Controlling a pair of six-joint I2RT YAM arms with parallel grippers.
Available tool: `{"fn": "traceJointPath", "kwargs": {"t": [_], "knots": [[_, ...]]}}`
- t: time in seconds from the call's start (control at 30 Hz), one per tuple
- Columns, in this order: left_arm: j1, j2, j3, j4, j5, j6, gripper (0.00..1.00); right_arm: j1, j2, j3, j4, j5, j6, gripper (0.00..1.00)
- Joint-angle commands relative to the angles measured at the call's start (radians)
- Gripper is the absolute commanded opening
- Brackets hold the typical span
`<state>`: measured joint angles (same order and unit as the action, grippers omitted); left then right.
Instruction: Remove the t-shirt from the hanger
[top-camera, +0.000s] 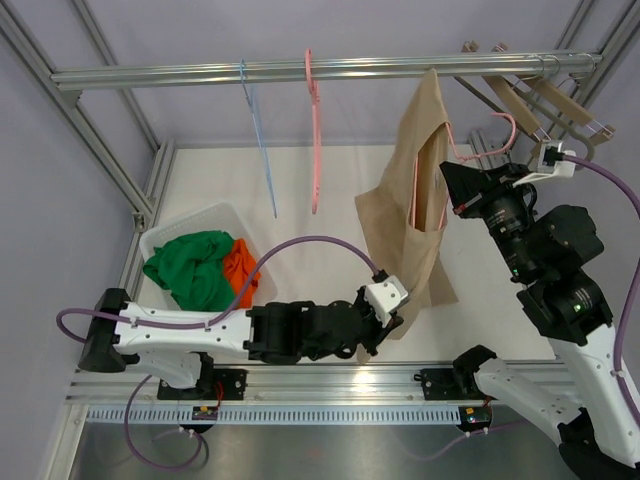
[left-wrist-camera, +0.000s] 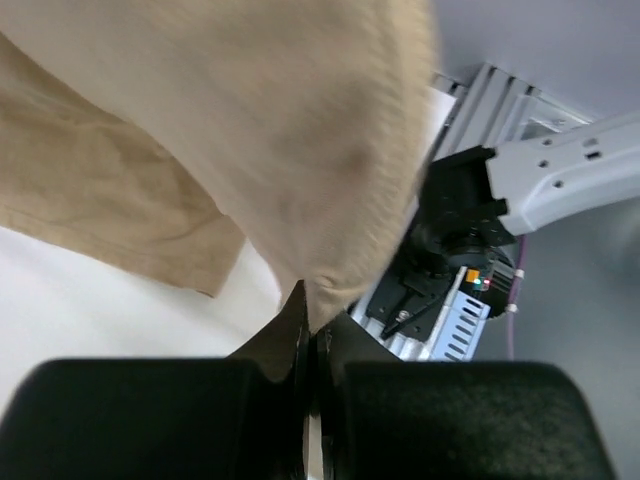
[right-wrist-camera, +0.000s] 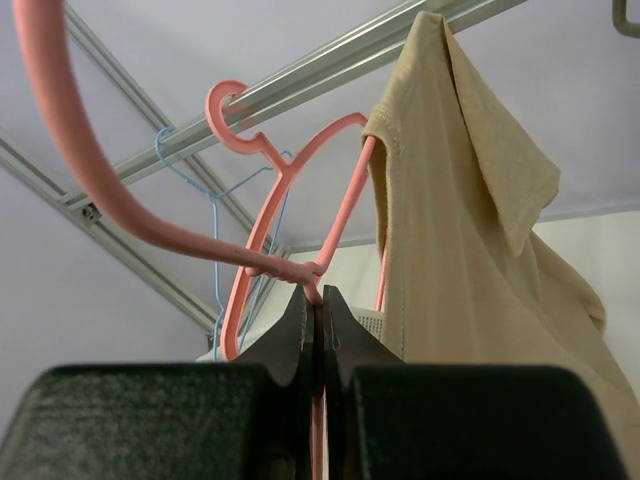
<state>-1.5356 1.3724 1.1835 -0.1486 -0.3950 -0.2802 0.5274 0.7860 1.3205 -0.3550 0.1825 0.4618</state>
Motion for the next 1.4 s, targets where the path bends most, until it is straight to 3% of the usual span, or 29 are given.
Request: {"fn": "traceJointPath", "kwargs": {"t": [0.0,0.17,0.3,0.47,0.57,0.67,0.8,1.03,1.2,1.37], "knots": [[-0.050,-0.097,-0.080,0.060,-0.008,-0.026,0.00,0.010,0.050,0.028,0.181,0.078,-0.046,0.00],[-0.064,-0.148,-0.264,0.063,0.053,-0.181,0.00,0.008,0.220,0.138,0.319,0.118,-0.054,0.00],[-0.113,-0.118,-0.309,0.092,0.059,-0.195,0.00,0.000,0.321,0.203,0.441,0.158,-0.034,0.00],[-0.121,-0.133,-0.390,0.090,0.045,-0.215,0.00,-0.039,0.368,0.357,0.328,0.062,-0.015,0.00],[-0.121,-0.064,-0.354,0.109,0.120,-0.194,0.00,-0.113,0.369,0.416,0.232,-0.014,0.046,0.00],[-0.133,0.038,-0.264,0.109,0.160,-0.159,0.00,-0.136,0.366,0.367,0.220,-0.006,0.075,0.00],[-0.181,0.056,-0.205,0.072,0.095,-0.137,0.00,-0.136,0.293,0.162,0.305,-0.063,0.127,0.00],[-0.216,-0.065,-0.252,-0.017,-0.077,-0.151,0.00,-0.136,0.153,0.059,0.373,-0.178,0.216,0.00],[-0.216,-0.147,-0.259,-0.057,-0.218,-0.108,0.00,-0.136,0.029,0.040,0.263,-0.394,0.256,0.00],[-0.216,-0.281,-0.255,0.007,-0.315,0.044,0.00,-0.136,-0.079,-0.020,0.165,-0.593,0.261,0.00]]}}
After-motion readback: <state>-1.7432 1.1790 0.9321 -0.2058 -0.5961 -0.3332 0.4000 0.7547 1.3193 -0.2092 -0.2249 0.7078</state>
